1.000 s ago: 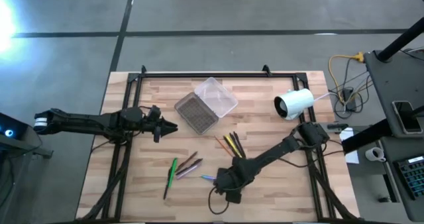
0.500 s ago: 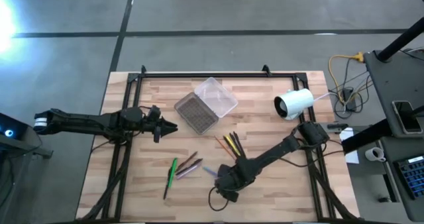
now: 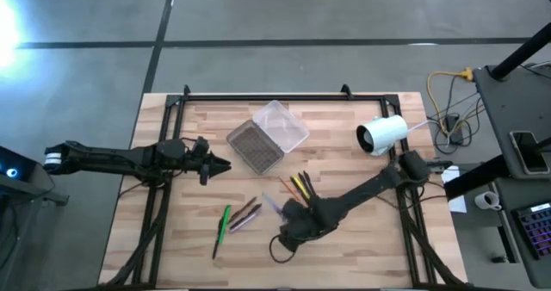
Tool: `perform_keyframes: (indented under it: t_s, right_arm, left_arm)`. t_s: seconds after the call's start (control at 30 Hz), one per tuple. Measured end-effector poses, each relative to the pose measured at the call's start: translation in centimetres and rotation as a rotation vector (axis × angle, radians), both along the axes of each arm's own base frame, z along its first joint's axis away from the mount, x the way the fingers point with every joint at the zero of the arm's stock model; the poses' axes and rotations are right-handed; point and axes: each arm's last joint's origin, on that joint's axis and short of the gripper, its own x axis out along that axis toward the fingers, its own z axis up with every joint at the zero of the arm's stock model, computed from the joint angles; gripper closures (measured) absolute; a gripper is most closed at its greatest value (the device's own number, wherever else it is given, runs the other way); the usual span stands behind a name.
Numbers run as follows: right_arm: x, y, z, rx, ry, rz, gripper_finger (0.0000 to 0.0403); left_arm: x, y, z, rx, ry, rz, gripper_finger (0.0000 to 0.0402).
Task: Pick & place school supplies into a supply box
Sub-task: Put the violet scissors into the black supply box
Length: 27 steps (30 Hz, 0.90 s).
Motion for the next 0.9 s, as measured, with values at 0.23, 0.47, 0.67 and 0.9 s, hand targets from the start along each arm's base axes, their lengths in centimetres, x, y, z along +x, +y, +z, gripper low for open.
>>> perform_keyframes:
  t_s: [0.23,0.47,0.67,0.9]
  right_arm:
    - [-1.5,-6.6,5.1,-0.122,-0.035,-0.288,0.0356]
    - [0.2,-16.9,6.3,-0.21,0.004,-0.25,0.0354]
    - [0.7,-24.5,5.9,-0.259,0.007,-0.236,0.0353]
    - [1.7,-30.5,3.1,-0.221,0.018,-0.152,0.0352]
  left_arm:
    - [0.0,0.0,0.0,0.0,-0.003,-0.001,0.0281]
    - [0.0,0.0,0.1,0.0,-0.008,-0.002,0.0281]
    - [0.0,0.0,0.1,0.0,-0.009,-0.004,0.0281]
    - [0.0,0.0,0.1,0.0,-0.009,-0.003,0.0281]
